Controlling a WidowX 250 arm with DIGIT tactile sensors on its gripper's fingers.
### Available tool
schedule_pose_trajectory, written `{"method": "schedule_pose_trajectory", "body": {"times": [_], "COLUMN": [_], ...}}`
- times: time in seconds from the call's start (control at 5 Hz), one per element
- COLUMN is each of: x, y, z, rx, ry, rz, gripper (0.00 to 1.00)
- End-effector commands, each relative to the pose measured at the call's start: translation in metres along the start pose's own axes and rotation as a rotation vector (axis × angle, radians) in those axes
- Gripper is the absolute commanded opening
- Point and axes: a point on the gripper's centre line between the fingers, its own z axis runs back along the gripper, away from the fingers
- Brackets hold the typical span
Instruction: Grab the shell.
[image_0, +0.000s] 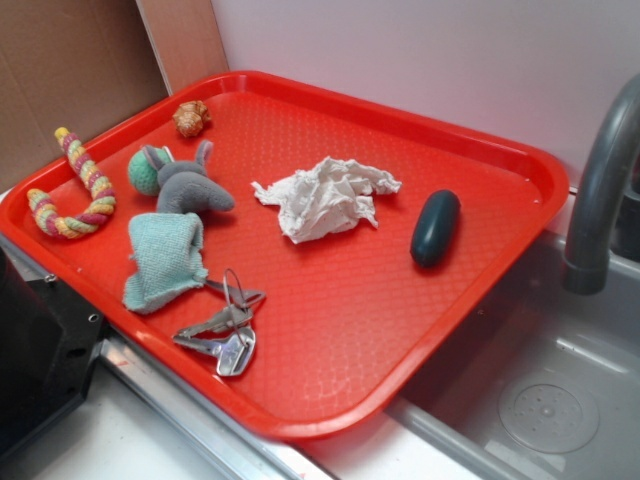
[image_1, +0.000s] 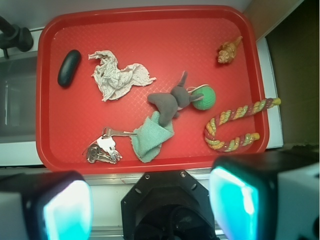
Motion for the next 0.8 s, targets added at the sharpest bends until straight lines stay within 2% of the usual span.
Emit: {"method": "schedule_pose_trajectory", "body": {"times": [0.0,0.2,0.4,0.6], "x": [0.0,0.019,0.033,0.062], "y": [0.0,0.051,0.093,0.116], "z": [0.0,-0.051,-0.094,-0.124], "rx": [0.0,0.147,0.159,0.15], "ry": [0.0,0.093,0.028,-0.066], "rz": [0.0,0.232,0.472,0.579], "gripper": [1.0,1.0,1.0,1.0]}}
